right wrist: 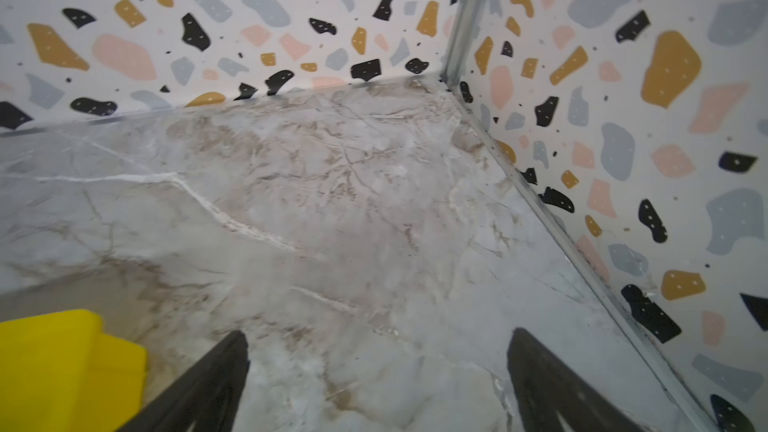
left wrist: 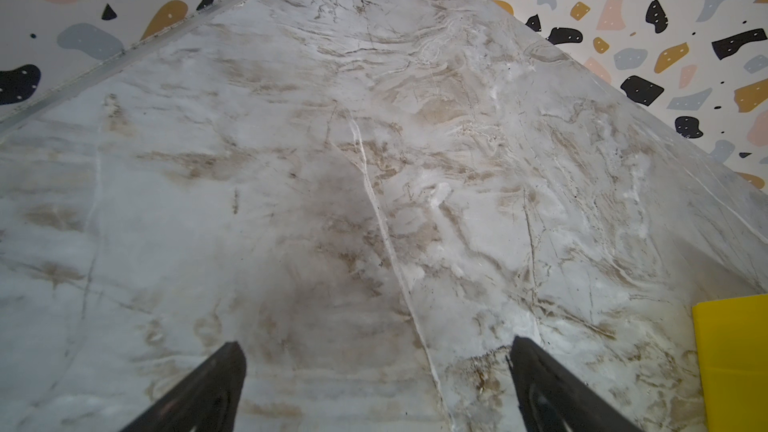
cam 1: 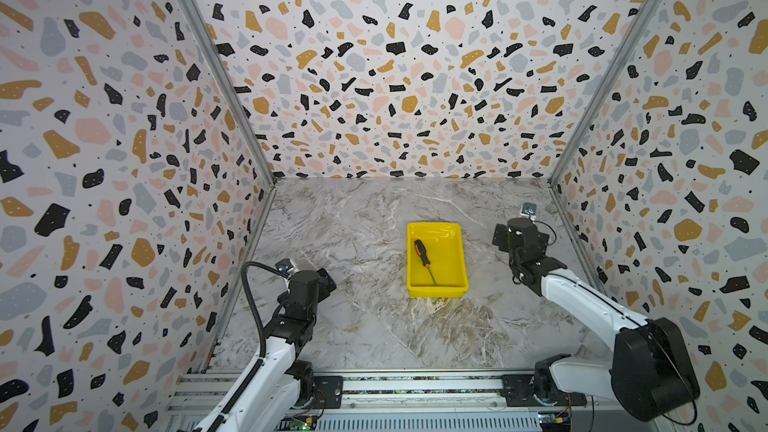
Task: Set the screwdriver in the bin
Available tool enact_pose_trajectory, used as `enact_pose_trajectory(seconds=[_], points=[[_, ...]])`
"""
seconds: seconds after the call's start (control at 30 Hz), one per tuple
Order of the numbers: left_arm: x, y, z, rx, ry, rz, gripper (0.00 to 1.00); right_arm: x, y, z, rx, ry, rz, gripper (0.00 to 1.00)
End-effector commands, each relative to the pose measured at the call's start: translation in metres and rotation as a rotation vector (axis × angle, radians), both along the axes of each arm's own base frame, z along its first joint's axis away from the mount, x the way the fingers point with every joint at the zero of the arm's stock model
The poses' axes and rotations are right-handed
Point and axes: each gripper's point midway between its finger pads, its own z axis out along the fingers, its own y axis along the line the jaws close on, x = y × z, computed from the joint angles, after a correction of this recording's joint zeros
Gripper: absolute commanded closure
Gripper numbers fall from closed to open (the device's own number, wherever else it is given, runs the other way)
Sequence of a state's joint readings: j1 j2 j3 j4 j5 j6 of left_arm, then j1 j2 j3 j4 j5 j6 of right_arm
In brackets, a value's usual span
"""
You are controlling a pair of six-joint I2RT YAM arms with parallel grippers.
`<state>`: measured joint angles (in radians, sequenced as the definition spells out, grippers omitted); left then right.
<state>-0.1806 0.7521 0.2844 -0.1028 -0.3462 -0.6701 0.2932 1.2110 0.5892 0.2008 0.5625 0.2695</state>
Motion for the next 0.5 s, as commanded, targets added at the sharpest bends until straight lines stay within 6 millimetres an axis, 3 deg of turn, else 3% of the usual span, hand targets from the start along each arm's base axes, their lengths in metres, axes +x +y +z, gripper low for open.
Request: enact_pose_trajectory(seconds=[0.0, 0.13, 0.27, 0.37, 0.47], points=[[0.002, 0.000, 0.001, 0.000, -0.018, 0.005, 0.00, -0.006, 0.013, 0.018, -0.047, -0.195, 0.117, 0.01], [0.002, 0.000, 0.001, 0.000, -0.015, 0.003, 0.00, -0.012, 0.015, 0.000, -0.075, -0.190, 0.148, 0.01], [0.003, 0.000, 0.000, 0.002, -0.012, 0.005, 0.00, -0.007, 0.000, -0.025, -0.156, -0.117, 0.063, 0.00], [0.003, 0.000, 0.000, 0.004, -0.009, 0.005, 0.00, -0.002, -0.003, -0.033, -0.168, -0.110, 0.036, 0.00], [0.003, 0.000, -0.001, 0.004, -0.008, 0.004, 0.00, 0.000, 0.013, -0.027, -0.132, -0.178, 0.137, 0.01]])
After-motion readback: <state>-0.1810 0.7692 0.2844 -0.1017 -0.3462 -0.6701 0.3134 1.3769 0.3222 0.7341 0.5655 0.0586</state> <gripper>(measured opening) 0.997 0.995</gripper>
